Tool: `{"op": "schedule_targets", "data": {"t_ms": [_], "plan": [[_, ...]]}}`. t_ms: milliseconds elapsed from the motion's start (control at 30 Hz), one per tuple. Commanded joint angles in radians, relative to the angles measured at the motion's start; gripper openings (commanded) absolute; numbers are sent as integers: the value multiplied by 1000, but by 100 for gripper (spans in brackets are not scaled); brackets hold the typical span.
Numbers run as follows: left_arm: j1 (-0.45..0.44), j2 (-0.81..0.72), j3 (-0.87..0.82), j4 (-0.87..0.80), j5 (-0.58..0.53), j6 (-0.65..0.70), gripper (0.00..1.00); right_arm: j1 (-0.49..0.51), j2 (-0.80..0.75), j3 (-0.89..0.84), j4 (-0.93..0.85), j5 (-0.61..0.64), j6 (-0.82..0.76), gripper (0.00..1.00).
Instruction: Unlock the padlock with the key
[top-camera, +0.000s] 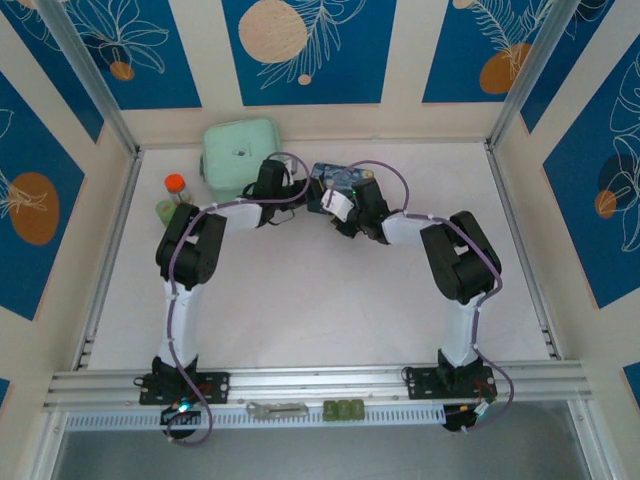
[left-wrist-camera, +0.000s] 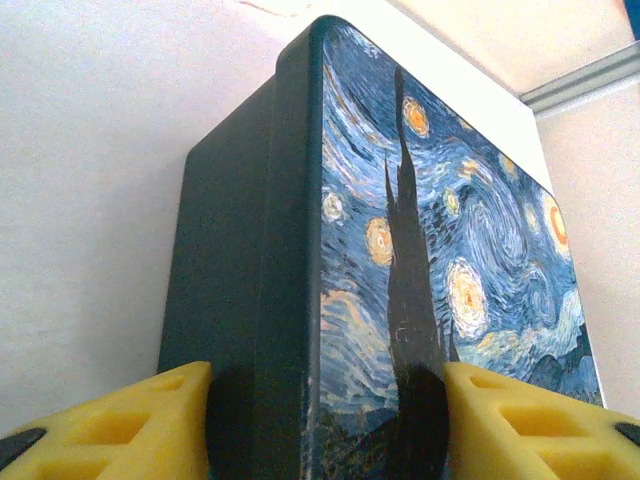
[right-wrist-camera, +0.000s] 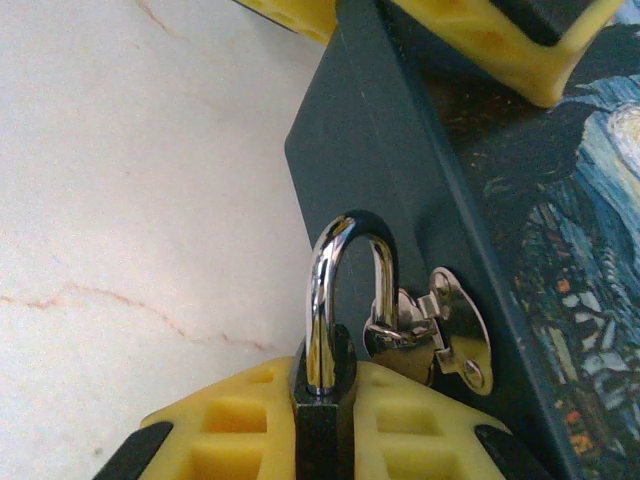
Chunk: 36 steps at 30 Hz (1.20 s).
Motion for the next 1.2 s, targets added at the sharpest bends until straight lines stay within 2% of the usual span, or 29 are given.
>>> {"op": "schedule_targets", "data": {"t_ms": [0,133,267,500,767,867,933,1000,1067,1167], "plan": [[-23,24,-50,-86,34,-22,54,14,-6,153,-72,-294,91,0],[-23,14,-68,-66,37,-33,53,-13,16,273,-317,-445,182,0],[-23,6,-76,-53,31,-35,53,-46,36,297,-371,-526,274,0],[-23,2,-78,-48,41,-39,51,-52,170,474,-607,-503,319,0],[-23,1,-112,-18,45,-56,49,-55,208,508,-556,-485,350,0],[-25,0,-116,-21,45,-53,48,-37,215,496,-507,-375,252,0],[-25,-4,-116,-25,47,-49,48,-37,209,474,-440,-406,173,0],[-25,-9,-113,-35,48,-42,48,-32,209,471,-392,-381,145,0],[-25,-20,-114,-49,41,-31,48,-15,236,552,-500,-334,62,0],[-25,-33,-117,-59,27,-17,48,24,261,615,-656,-176,-116,0]]}}
